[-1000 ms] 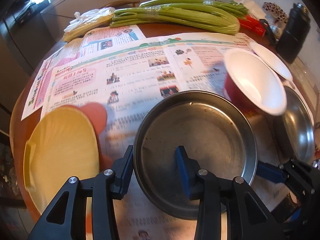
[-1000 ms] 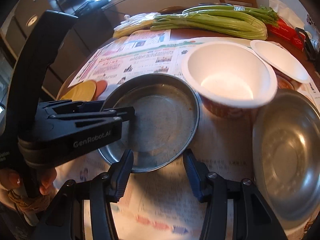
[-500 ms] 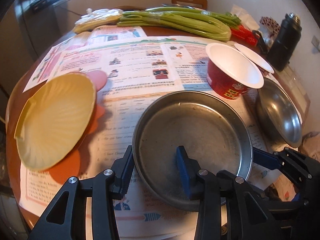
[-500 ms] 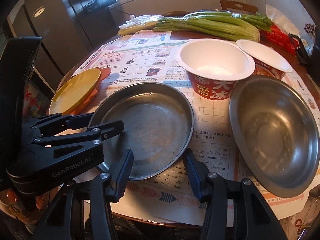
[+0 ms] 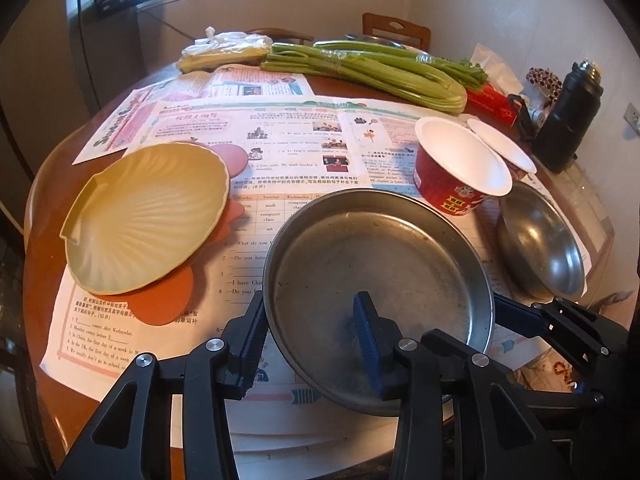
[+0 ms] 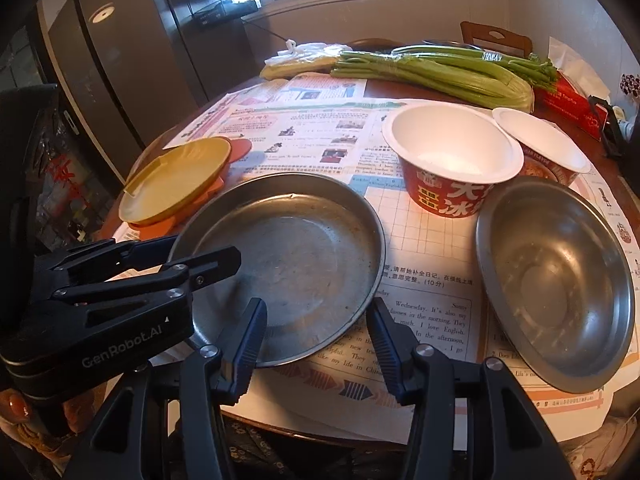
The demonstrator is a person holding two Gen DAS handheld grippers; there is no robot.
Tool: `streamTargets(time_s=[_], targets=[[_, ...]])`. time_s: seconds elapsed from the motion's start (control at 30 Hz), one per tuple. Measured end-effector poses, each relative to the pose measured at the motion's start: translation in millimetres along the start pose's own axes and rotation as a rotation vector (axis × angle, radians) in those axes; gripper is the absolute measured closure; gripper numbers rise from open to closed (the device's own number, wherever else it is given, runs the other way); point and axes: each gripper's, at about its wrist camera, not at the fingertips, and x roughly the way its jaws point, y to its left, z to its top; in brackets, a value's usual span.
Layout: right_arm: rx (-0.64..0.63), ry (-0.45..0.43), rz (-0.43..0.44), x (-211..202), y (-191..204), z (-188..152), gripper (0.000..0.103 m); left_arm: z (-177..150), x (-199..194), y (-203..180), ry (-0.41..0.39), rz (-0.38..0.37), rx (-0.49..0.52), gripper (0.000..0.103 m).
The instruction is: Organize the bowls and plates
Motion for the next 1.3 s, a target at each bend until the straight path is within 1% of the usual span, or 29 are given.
streamTargets(time_s=[0.23, 0.43, 0.6, 0.87, 0.97, 1.17, 1.3], targets=[[-0.016, -0.039, 0.011, -15, 10, 6, 0.051, 6, -22, 7, -0.040, -0.001, -0.008, 0.060], [-0.034, -0.083, 0.035, -29, 25, 19, 0.051, 21, -47, 20, -0.096, 0.015, -0.017, 0.059], [-0.057, -0.127, 0.062, -38, 41, 42, 0.051, 42, -67, 41, -0.134, 0.019, -0.039, 0.058], [-0.100, -0.184, 0.114, -41, 73, 82, 0.051, 71, -96, 72, -0.208, 0.073, -0.056, 0.058], [-0.103, -0.192, 0.142, -38, 84, 98, 0.051, 81, -99, 86, -0.212, 0.084, -0.071, 0.058], [-0.122, -0.196, 0.161, -27, 99, 119, 0.051, 92, -99, 107, -0.223, 0.088, -0.098, 0.058], [-0.121, -0.192, 0.167, -14, 105, 121, 0.051, 91, -89, 116, -0.211, 0.093, -0.108, 0.058]])
